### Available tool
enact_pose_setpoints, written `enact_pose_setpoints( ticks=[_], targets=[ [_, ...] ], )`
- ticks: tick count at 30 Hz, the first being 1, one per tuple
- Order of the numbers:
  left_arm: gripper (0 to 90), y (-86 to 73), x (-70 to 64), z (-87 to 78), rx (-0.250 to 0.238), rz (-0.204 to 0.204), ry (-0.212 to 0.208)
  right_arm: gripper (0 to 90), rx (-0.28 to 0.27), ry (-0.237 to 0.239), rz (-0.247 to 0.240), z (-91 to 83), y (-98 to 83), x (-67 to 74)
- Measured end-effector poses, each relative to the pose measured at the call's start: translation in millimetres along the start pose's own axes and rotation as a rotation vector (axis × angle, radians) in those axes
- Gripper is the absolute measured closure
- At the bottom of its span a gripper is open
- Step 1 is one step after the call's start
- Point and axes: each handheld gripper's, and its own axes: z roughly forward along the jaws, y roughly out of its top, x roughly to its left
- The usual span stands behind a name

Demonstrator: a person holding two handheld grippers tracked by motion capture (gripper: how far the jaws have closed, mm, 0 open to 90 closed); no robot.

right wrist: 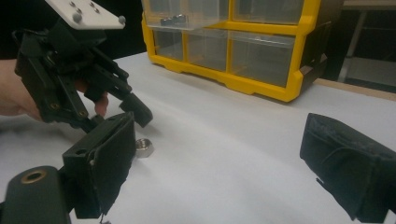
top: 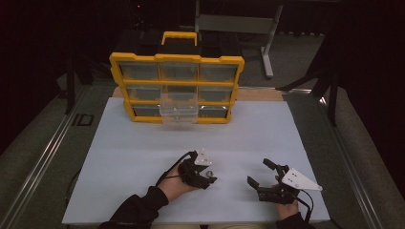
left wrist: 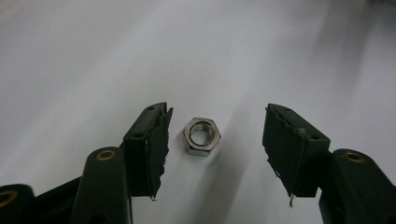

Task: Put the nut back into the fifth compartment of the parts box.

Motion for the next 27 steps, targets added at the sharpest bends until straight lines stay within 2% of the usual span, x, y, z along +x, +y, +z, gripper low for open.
enact_pose_setpoints(
  ticks=[6,7,19,27],
  targets=[
    [51.4,-2.7,-1.1,8.7,0.020,0.024,0.018,10.6,0.000,0.000,0.000,0.0,0.0,0.0],
    [52.5,-3.3,-1.4,10.3,0.024,0.025,0.034,10.6,0.000,0.000,0.001,0.0,0.0,-0.1],
    [69.4,-2.4,-1.3,15.3,0.042,0.049,0.032,10.6,0.001,0.001,-0.002,0.0,0.1,0.1],
    [70.2,-0.1,0.1,8.5,0.047,0.065,0.009,10.6,-0.002,-0.001,0.002,-0.6,0.2,-0.2]
  ],
)
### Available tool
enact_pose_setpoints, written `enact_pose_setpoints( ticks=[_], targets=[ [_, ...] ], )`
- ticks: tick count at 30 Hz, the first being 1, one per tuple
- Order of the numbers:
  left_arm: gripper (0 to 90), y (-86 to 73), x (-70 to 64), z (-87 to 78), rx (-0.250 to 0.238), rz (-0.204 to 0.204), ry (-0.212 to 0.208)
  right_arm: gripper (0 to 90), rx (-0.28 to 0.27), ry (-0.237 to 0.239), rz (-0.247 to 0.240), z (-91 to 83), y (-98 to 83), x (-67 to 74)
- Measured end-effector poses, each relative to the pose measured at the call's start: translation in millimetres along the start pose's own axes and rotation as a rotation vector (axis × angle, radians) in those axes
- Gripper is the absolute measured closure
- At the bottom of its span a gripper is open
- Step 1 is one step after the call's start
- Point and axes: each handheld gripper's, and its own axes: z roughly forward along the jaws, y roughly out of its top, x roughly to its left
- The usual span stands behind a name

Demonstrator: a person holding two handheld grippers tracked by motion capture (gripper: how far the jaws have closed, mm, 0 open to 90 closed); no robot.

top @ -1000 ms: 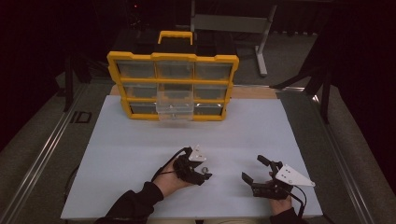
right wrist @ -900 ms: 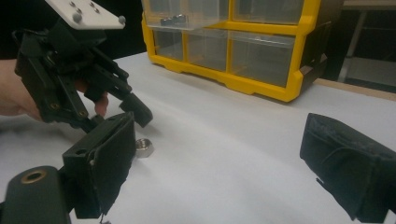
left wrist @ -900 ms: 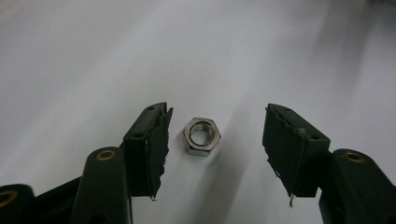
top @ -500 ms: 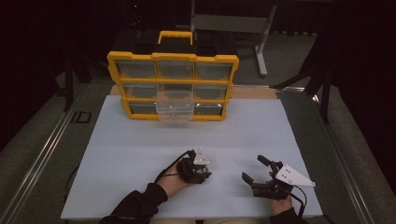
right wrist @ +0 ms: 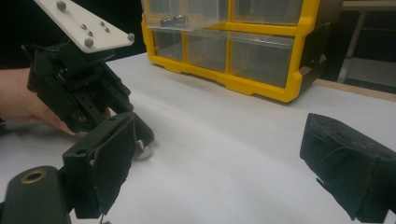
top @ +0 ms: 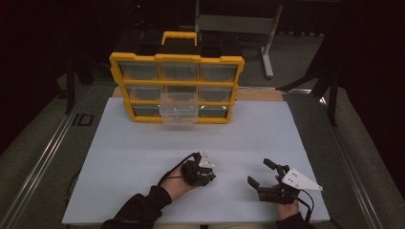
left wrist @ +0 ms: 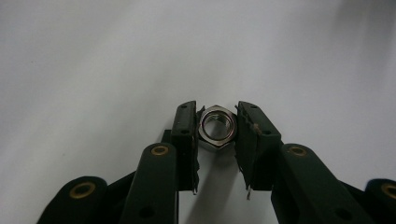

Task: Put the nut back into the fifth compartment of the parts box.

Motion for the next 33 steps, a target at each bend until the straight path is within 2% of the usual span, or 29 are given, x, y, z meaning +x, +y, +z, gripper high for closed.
enact_pose_setpoints(
  ticks=[4,6,7,11,14,19,25,33],
  targets=[
    [70.3,1.9,2.2,-11.2,-0.012,-0.007,-0.006,10.6,-0.001,0.000,-0.001,0.1,0.1,0.0],
    [70.3,1.9,2.2,-11.2,-0.012,-0.007,-0.006,10.6,-0.001,0.000,-0.001,0.1,0.1,0.1],
    [70.3,3.6,3.8,-21.4,-0.022,-0.010,-0.005,10.6,0.000,0.000,-0.002,0.2,0.1,0.2],
    [70.3,4.9,5.4,-31.6,-0.029,-0.015,-0.014,10.6,-0.001,0.000,-0.002,0.2,0.3,0.3],
    [70.3,5.9,7.1,-42.2,-0.031,-0.008,-0.003,10.6,-0.001,-0.001,-0.002,0.2,0.3,0.3],
    [70.3,7.1,13.2,-61.3,-0.057,-0.025,0.009,10.6,-0.004,0.000,-0.005,0.2,0.4,0.3],
    [70.3,9.5,19.4,-83.1,-0.082,-0.026,0.034,10.6,-0.004,-0.001,-0.007,0.2,0.5,0.3],
    [70.3,18.3,28.3,-109.9,-0.112,-0.020,0.056,10.6,-0.008,0.000,-0.006,0.0,0.8,0.5]
  ],
)
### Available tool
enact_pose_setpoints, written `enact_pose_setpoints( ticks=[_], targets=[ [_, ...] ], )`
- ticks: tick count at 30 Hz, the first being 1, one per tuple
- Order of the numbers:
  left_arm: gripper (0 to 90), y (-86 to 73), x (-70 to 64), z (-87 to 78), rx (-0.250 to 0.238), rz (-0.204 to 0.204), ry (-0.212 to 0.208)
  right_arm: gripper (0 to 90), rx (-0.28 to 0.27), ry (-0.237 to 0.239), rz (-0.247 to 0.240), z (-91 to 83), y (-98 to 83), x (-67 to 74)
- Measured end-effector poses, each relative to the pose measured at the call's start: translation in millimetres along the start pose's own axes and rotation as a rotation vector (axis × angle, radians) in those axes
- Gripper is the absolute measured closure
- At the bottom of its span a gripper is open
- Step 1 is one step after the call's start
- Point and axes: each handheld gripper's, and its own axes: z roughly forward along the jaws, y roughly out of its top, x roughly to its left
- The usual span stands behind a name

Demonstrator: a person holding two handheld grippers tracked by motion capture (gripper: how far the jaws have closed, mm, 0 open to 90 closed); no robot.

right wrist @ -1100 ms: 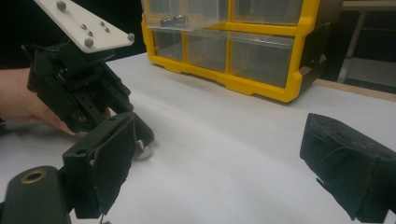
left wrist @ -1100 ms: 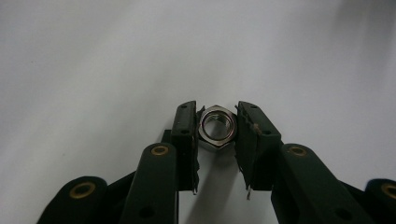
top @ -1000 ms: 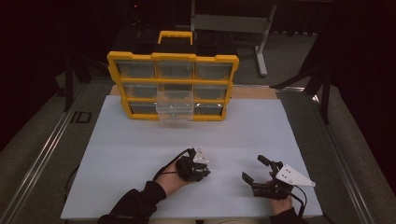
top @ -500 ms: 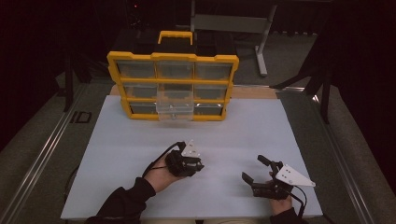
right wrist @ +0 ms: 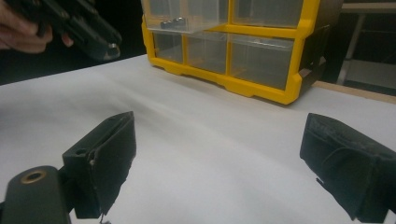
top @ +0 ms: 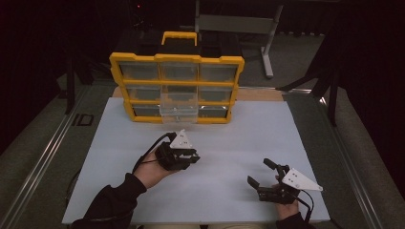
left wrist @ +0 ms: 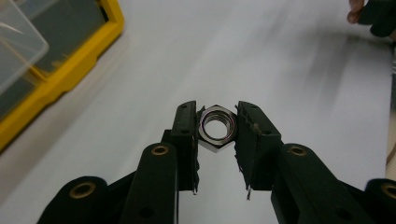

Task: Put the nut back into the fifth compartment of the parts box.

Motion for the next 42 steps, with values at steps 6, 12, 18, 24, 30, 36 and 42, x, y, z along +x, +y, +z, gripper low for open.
enact_pose_setpoints(
  ticks=[6,12,18,24,30,36,42],
  targets=[
    [70.3,12.7,8.4,-20.4,-0.032,0.004,0.022,10.6,-0.003,0.001,0.003,-0.3,0.0,-0.1],
    [70.3,27.2,23.1,-44.6,-0.067,-0.004,0.049,10.6,-0.001,0.000,-0.002,0.1,-0.1,0.0],
    [70.3,41.7,43.3,-66.8,-0.097,-0.028,0.095,10.6,0.002,0.000,-0.004,0.7,-0.3,0.2],
    [70.3,50.9,64.0,-79.6,-0.125,-0.062,0.153,10.6,0.007,0.001,-0.001,1.0,-0.7,0.5],
    [70.3,56.5,80.4,-78.9,-0.143,-0.098,0.226,10.6,0.010,0.003,0.000,1.6,-1.1,0.5],
    [70.3,58.0,95.4,-69.6,-0.176,-0.167,0.282,10.6,0.011,0.002,-0.001,1.6,-1.3,0.3],
    [70.2,58.5,104.7,-55.8,-0.185,-0.212,0.314,10.6,0.011,0.003,-0.001,1.6,-1.5,0.1]
  ],
)
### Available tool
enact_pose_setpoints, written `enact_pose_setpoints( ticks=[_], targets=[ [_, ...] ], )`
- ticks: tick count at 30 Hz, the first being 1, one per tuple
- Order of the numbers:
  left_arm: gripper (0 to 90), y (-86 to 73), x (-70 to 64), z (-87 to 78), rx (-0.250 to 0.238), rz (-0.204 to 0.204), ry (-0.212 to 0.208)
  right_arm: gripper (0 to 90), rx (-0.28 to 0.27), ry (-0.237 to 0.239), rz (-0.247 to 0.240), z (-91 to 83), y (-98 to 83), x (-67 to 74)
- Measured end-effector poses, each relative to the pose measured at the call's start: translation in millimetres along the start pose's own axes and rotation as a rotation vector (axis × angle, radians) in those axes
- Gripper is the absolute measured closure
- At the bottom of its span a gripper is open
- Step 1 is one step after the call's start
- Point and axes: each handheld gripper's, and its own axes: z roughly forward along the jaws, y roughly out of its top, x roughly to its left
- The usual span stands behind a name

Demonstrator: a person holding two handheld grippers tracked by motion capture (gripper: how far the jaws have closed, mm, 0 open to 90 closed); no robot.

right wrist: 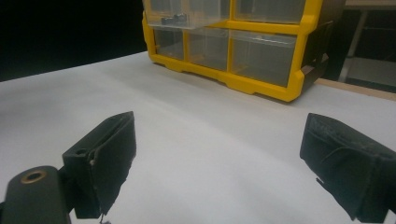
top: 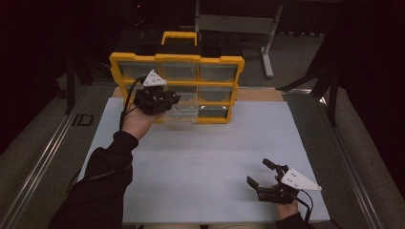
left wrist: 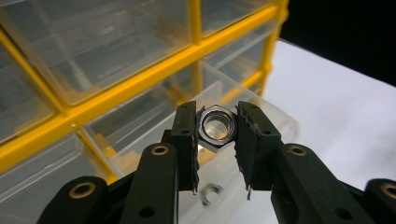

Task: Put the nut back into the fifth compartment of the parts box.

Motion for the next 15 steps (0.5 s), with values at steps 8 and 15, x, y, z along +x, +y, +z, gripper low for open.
enact_pose_setpoints(
  ticks=[8,15],
  targets=[
    [70.2,-4.2,-0.6,22.3,0.059,-0.062,0.038,10.6,0.005,0.000,0.004,0.5,-0.5,0.0],
    [70.2,-1.7,5.3,32.5,0.101,-0.123,0.031,10.6,0.006,-0.001,0.006,0.5,-0.8,-0.5]
  ],
)
